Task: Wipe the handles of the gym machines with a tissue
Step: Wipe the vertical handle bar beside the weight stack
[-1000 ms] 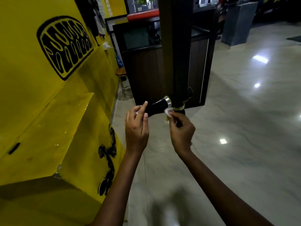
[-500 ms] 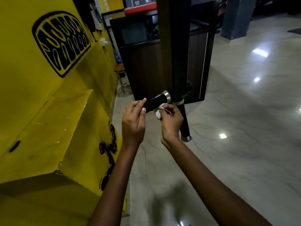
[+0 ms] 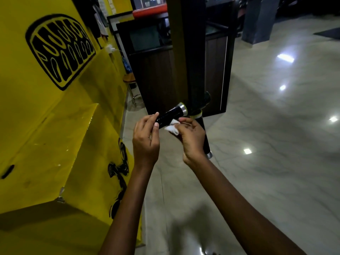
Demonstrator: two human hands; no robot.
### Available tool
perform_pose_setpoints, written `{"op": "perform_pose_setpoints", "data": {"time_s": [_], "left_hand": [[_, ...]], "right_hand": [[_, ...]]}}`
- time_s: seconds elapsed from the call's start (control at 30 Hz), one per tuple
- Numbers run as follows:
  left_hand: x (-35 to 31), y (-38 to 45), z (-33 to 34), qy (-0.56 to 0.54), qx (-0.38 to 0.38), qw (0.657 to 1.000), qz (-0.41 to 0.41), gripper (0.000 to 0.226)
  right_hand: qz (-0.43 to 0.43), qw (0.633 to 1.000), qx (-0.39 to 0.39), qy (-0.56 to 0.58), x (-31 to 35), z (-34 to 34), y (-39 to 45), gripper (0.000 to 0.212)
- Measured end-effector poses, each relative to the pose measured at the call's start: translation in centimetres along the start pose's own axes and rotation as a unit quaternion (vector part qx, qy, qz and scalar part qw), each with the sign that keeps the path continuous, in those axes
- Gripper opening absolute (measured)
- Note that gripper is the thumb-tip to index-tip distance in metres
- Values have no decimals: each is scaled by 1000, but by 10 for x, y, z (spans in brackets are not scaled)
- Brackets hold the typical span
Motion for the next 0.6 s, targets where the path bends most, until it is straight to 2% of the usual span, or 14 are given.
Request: {"op": "perform_pose_setpoints", "data": {"time_s": [0.07,0.13,0.2,0.27,0.37,0.47,0.6], "left_hand": [[-1,-1,2,11,0,1000,-1,39],[-1,-2,2,21,0,1000,1,38],[-1,-1,2,25,0,1000,2,38],[0,-2,2,24,-1,1000,-1,38],[0,-2,3,24,-6,1000,1,38],[1,-2,5,26,-9,1000,1,38],[3,-2,6,31,-17,999,-3,37]], "right_hand": [[-81,995,-55,-31,6,-6,-3,15],[-193,973,-112,-61,14,-10,-9,10],[-313,930,-139,-135,24,-6,-13,13],[-384,884,-128,-234,27,6,-13,20],[-422,843,-86,-321,18,14,-16,30],[-448,813,-38,-369,19,5,-17,31],[-470,801,-66,-366,43,0,-15,29]]}}
Point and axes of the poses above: each hand's wrist, its own y-axis towards the middle knuckle, its own z-axis out of the palm, x = y × z, the point moved 5 cm from there along y, towards the middle knuckle, and after that the axes turned 15 degrees about z, right-handed, at the moved point
